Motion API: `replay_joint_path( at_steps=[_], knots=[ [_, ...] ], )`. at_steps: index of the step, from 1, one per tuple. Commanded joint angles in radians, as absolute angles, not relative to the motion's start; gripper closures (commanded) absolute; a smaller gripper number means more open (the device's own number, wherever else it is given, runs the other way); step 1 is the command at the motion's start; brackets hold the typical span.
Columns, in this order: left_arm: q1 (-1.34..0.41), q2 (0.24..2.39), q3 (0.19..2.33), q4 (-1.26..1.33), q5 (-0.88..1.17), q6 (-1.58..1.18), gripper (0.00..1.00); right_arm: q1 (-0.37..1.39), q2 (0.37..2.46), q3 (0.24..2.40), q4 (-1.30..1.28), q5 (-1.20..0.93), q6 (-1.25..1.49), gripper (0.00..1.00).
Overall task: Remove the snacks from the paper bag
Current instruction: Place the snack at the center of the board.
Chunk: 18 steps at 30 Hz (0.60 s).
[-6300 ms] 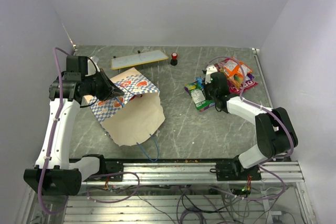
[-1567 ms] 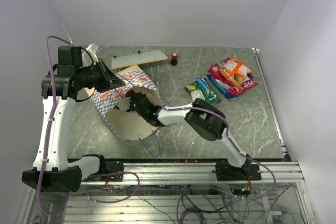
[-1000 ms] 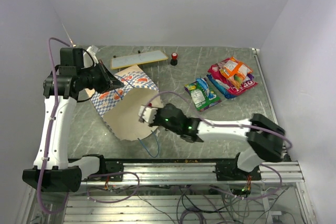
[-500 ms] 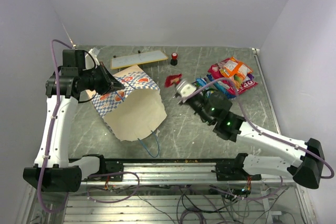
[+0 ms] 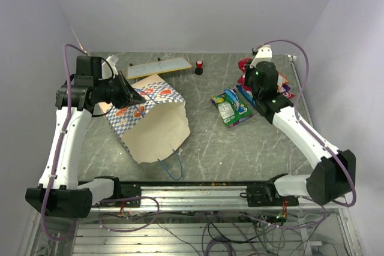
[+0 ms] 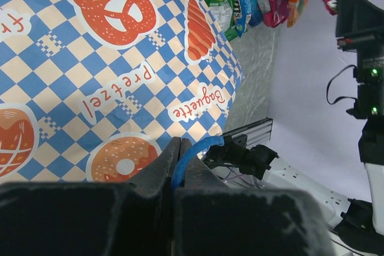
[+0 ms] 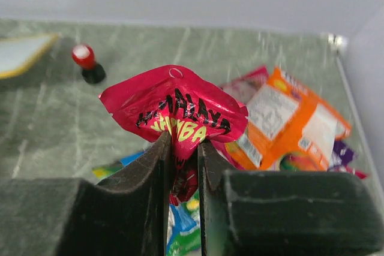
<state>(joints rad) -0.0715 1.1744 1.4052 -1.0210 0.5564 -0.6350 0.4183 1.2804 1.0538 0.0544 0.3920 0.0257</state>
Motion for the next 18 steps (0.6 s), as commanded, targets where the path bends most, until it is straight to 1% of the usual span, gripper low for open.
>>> replay_joint_path(
  at_steps=[1, 4, 9, 15, 18],
  knots=[
    [-0.095, 1.189, 1.431, -1.004, 0.545, -0.612, 0.93, 0.357, 1.354, 1.095, -0.164, 0.325, 0.175, 1.00],
    [-0.104, 1.197, 1.434, -1.003, 0.542, -0.609, 0.93, 0.345, 1.420, 1.132, -0.229, 0.338, 0.160, 1.00],
    [-0.112, 1.205, 1.436, -1.003, 0.536, -0.607, 0.93, 0.344, 1.472, 1.158, -0.286, 0.314, 0.142, 1.00],
    [-0.112, 1.209, 1.434, -0.998, 0.537, -0.611, 0.93, 0.344, 1.507, 1.163, -0.280, 0.100, 0.162, 1.00],
    [-0.114, 1.210, 1.430, -0.995, 0.538, -0.614, 0.93, 0.345, 1.540, 1.180, -0.305, 0.036, 0.157, 1.00]
  ],
)
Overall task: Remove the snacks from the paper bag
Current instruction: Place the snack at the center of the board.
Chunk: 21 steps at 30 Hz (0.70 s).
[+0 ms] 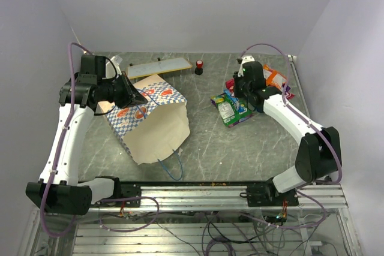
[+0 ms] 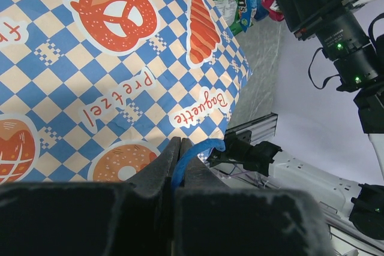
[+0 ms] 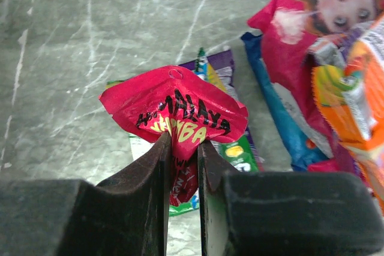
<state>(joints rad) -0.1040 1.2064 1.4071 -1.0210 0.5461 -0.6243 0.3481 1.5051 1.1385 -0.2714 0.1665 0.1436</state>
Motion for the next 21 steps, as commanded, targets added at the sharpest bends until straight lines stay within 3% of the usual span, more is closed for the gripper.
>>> replay_joint_path(
  at_steps=[1, 13, 21],
  knots=[
    [-0.113, 1.208, 1.429, -0.996, 0.538, -0.615, 0.93, 0.345, 1.552, 1.185, -0.316, 0.022, 0.155, 1.00],
    [-0.113, 1.211, 1.423, -0.993, 0.540, -0.615, 0.93, 0.345, 1.629, 1.189, -0.350, -0.096, 0.073, 1.00],
    [-0.114, 1.212, 1.426, -0.996, 0.541, -0.613, 0.93, 0.345, 1.676, 1.195, -0.356, -0.005, 0.084, 1.00]
  ],
)
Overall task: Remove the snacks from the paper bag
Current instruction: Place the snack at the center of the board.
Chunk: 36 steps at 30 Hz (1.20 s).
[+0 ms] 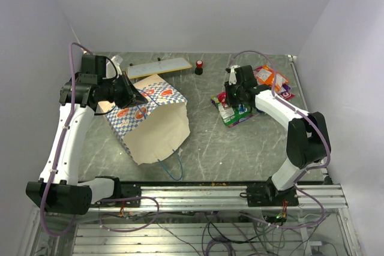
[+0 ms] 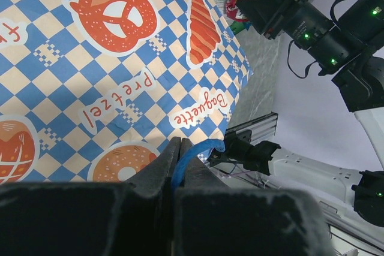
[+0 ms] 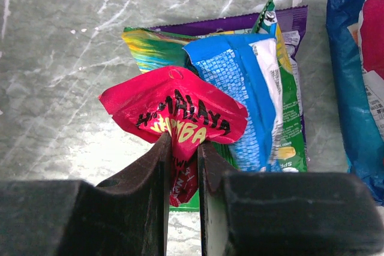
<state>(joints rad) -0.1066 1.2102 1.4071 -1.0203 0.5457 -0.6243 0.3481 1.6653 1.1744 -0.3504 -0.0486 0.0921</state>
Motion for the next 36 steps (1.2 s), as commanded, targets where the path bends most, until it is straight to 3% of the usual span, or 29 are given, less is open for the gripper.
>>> replay_joint_path(
  at_steps=[1, 17, 26, 36],
  knots=[
    [-0.114, 1.213, 1.427, -0.997, 0.540, -0.612, 0.93, 0.345, 1.679, 1.192, -0.355, 0.010, 0.084, 1.00],
    [-0.113, 1.209, 1.418, -0.993, 0.540, -0.617, 0.93, 0.345, 1.691, 1.186, -0.366, 0.096, 0.066, 1.00],
    [-0.114, 1.215, 1.416, -0.987, 0.544, -0.623, 0.93, 0.345, 1.672, 1.187, -0.380, 0.072, 0.063, 0.74],
    [-0.113, 1.212, 1.414, -0.985, 0.546, -0.627, 0.93, 0.345, 1.633, 1.208, -0.409, 0.063, 0.050, 0.56]
  ],
)
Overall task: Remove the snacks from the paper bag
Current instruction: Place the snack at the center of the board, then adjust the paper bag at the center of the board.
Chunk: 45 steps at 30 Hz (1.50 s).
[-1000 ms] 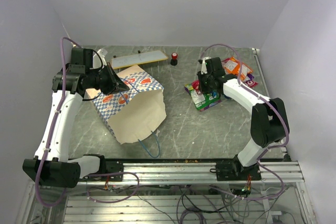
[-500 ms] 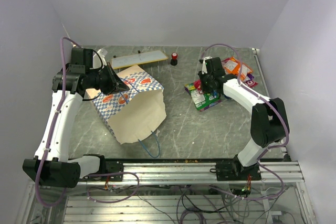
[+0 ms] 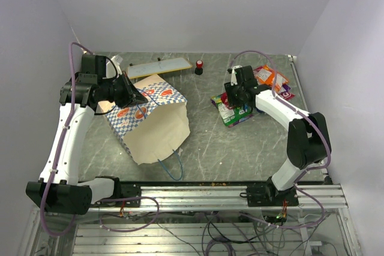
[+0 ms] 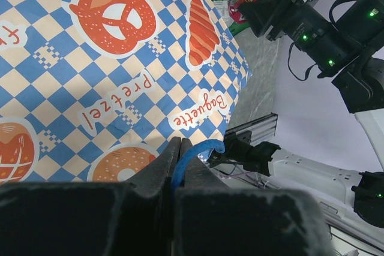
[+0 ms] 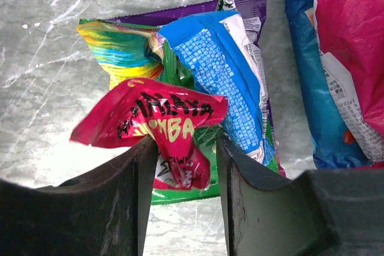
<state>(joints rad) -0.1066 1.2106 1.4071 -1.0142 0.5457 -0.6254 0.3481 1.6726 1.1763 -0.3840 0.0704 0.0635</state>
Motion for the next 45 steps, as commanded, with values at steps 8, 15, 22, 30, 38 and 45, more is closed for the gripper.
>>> replay_joint_path(
  at_steps=[8, 15, 22, 30, 38, 45],
  knots=[
    [-0.112, 1.215, 1.420, -0.985, 0.546, -0.626, 0.93, 0.345, 1.591, 1.231, -0.441, 0.056, 0.043, 0.49],
    [-0.112, 1.219, 1.431, -0.988, 0.545, -0.626, 0.93, 0.345, 1.562, 1.257, -0.459, 0.047, 0.038, 0.43],
    [-0.112, 1.229, 1.458, -0.990, 0.548, -0.624, 0.93, 0.346, 1.549, 1.259, -0.458, 0.041, 0.032, 0.39],
    [-0.112, 1.229, 1.457, -0.966, 0.562, -0.651, 0.93, 0.346, 1.546, 1.259, -0.450, 0.036, 0.028, 0.38],
    [-0.113, 1.258, 1.521, -0.965, 0.588, -0.682, 0.93, 0.345, 1.534, 1.247, -0.407, 0.039, 0.026, 0.38],
    [-0.117, 1.263, 1.529, -0.816, 0.707, -0.833, 0.93, 0.345, 1.552, 1.288, -0.394, 0.035, 0.012, 0.37]
  ],
)
